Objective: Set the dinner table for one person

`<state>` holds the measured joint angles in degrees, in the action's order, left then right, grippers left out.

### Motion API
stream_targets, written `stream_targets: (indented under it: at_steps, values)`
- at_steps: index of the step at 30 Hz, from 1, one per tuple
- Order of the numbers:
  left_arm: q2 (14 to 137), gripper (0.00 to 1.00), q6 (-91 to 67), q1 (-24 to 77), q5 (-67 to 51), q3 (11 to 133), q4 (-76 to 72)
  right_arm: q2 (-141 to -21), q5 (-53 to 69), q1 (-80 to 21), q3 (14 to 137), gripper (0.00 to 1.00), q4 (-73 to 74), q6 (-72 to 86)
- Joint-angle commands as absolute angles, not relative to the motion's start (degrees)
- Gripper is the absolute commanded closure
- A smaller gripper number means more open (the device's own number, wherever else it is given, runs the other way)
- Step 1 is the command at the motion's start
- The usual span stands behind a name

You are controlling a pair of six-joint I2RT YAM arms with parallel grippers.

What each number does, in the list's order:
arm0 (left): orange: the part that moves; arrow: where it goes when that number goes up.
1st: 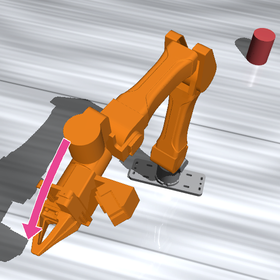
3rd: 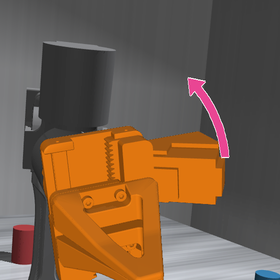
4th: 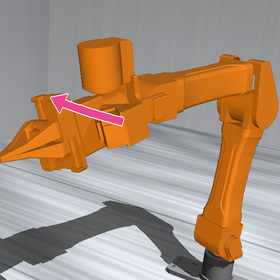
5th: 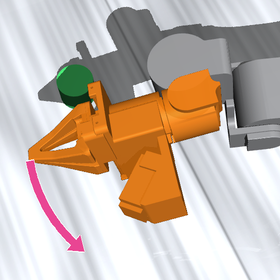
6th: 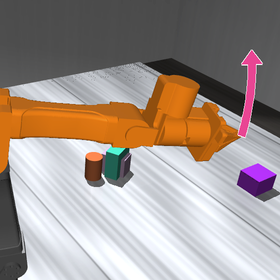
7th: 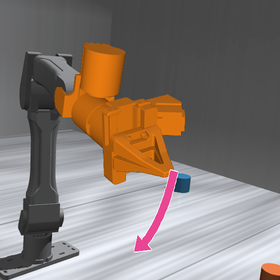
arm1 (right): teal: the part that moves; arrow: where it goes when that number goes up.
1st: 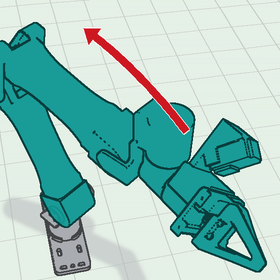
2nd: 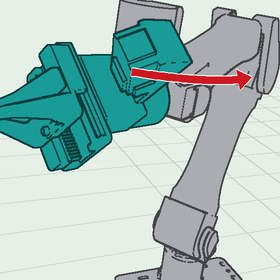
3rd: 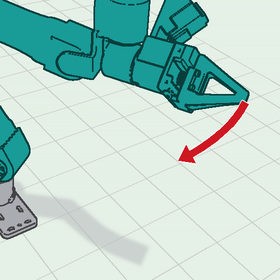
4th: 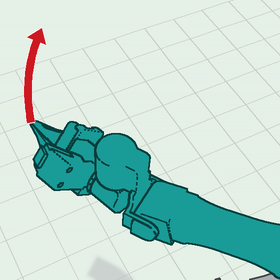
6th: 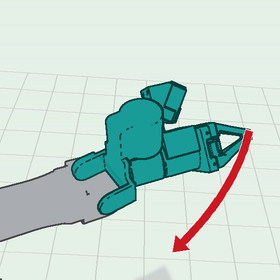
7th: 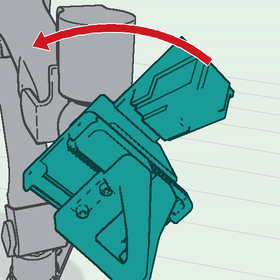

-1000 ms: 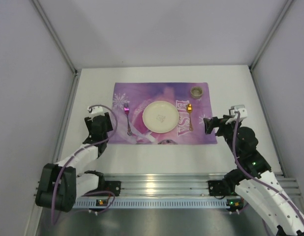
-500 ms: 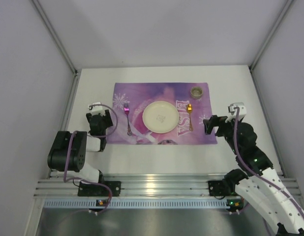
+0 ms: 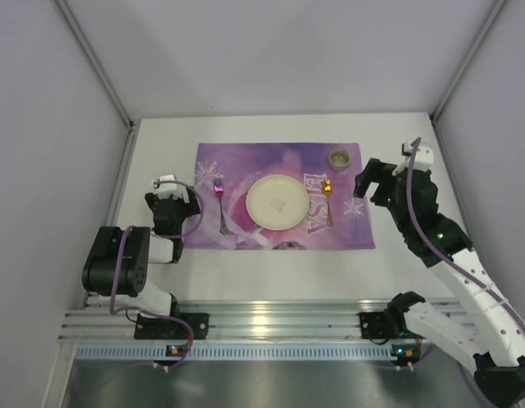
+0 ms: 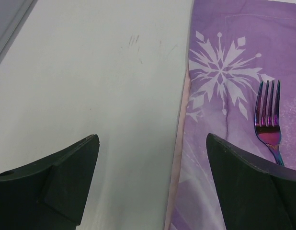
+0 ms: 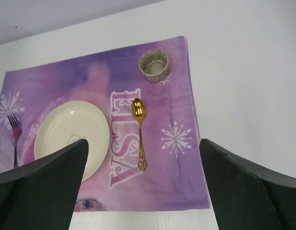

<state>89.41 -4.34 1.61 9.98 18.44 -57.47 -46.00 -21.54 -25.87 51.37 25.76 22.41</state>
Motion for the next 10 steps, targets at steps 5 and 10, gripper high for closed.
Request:
stream_targets:
  at_steps: [5,10]
  values:
    - [89.6,0.02,-4.1,1.5,9.0,17.8,-62.8,-46.8,-27.0,-26.3,61.2,0.00,28.3,22.9]
    - [89.6,0.02,-4.1,1.5,9.1,17.8,-62.8,-45.2,-24.8,-26.3,61.1,0.00,27.3,21.4]
